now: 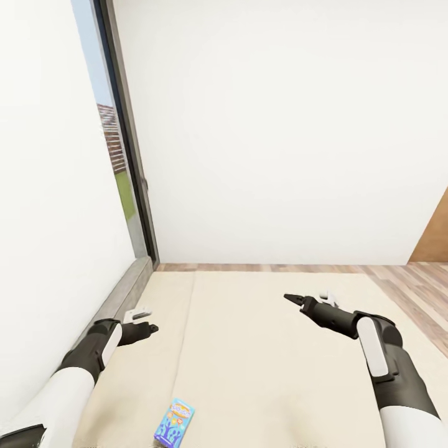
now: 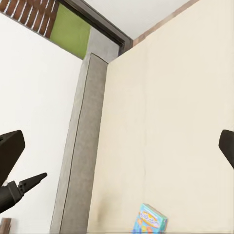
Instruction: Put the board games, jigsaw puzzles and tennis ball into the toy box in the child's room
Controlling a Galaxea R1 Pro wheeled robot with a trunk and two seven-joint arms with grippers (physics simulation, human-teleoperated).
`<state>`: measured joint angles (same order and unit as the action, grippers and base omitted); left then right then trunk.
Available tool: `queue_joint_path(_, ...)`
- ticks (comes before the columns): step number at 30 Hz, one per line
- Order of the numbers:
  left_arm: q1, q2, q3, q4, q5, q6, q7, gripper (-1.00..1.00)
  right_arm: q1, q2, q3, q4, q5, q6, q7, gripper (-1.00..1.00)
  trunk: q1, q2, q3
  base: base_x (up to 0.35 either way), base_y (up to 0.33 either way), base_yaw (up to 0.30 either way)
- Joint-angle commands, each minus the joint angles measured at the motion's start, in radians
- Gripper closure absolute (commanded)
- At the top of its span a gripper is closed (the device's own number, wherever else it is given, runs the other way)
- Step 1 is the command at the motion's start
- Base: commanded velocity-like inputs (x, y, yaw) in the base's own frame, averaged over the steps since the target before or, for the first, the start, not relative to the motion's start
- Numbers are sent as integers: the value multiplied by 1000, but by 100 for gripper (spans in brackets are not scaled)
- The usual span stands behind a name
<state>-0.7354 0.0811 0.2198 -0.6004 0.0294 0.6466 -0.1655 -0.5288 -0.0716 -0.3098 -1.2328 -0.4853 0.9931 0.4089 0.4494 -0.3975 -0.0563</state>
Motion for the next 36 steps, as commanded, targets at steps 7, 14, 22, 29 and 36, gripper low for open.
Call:
queue_joint_path(7,-1,-2,3,-1,4,7,-3,-100,-1,1,-3,23,9,-1,10,-100,1,-2,-12,0,0,2)
queue_joint_path(14,-1,-2,3,-1,4,6,-3,-100,0,-1,-3,29,8,-19,15,-100,1,-2,-15,0,0,-1)
queue_joint_path(22,-1,-3,3,-1,4,6,-4,-100,0,2,-1,31,9,-29,15,-100,1,-2,-20,0,0,-107)
queue_joint_path(29,-1,-4,3,-1,4,6,-5,-100,0,4,0,30,10,-30,13,-100,1,-2,-23,0,0,-59)
queue_joint_path(36,-1,-4,3,-1,4,5,-5,-100,0,6,0,30,9,-30,12,-100,1,-2,-23,0,0,-9)
